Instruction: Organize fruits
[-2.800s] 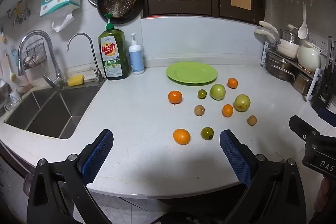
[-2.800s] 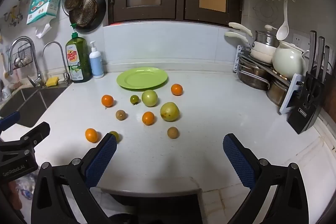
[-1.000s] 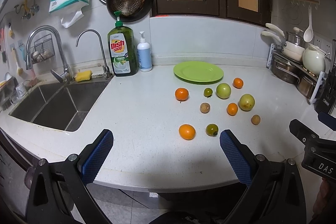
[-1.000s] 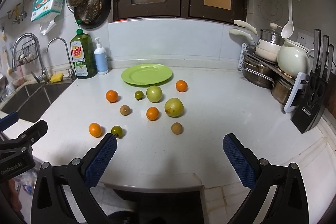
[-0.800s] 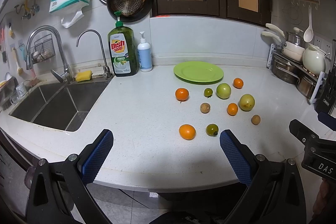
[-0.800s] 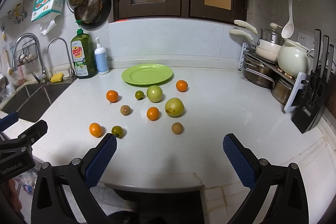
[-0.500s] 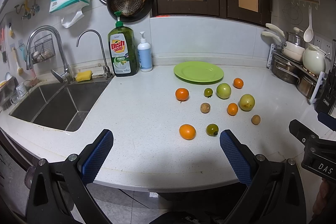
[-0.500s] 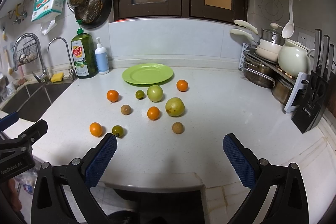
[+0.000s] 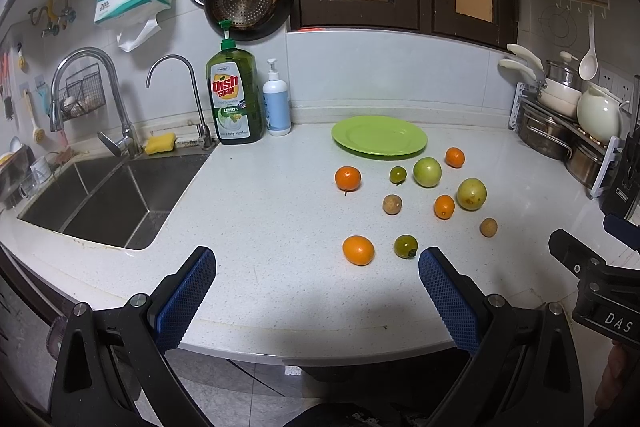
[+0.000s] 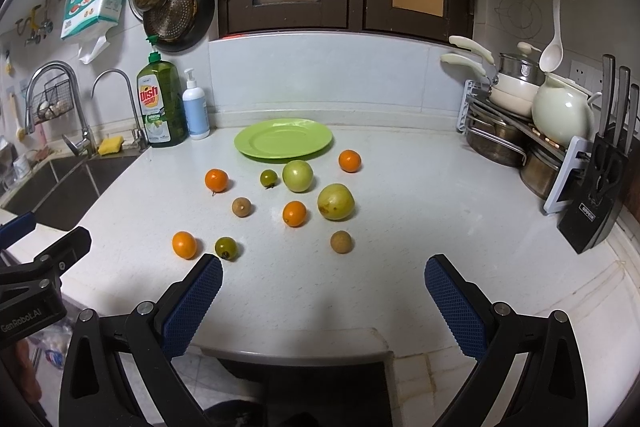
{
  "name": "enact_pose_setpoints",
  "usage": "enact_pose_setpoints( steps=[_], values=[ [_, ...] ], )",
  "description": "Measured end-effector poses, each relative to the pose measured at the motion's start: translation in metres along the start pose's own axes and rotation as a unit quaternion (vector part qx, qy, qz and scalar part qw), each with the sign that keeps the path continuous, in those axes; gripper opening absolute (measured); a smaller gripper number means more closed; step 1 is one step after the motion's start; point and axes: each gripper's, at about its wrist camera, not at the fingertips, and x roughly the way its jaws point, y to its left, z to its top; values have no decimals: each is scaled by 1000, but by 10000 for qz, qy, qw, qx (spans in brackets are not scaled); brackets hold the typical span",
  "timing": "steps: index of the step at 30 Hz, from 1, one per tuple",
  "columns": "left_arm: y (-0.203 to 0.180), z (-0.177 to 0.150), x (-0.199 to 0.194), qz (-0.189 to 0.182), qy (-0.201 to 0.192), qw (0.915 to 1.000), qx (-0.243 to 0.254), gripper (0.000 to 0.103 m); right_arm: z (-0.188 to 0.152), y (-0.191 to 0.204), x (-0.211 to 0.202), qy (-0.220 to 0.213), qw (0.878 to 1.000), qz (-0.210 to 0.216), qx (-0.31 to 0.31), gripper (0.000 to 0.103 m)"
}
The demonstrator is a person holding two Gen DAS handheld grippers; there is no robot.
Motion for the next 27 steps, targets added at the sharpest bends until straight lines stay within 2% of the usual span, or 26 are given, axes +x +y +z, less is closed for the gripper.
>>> enact_pose_setpoints(
  steps=[9, 15, 21, 25, 27],
  values=[
    [7, 1, 6, 17, 90, 10000, 18, 103, 3, 4, 8, 116, 9999, 81, -31, 102],
    [8, 7, 19, -86, 142, 9994, 296, 103, 6, 15, 21, 226, 9991, 310, -161, 102],
    [12, 7, 49, -508, 456, 9950, 730, 83, 9, 39, 46, 369, 9958, 645, -533, 92],
    [11, 5, 70, -886, 540, 9890, 1050, 74, 9, 53, 64, 513, 9925, 853, -711, 83],
    [12, 5, 80, -1034, 562, 9866, 1133, 73, 9, 58, 78, 658, 9903, 985, -732, 76]
  ],
)
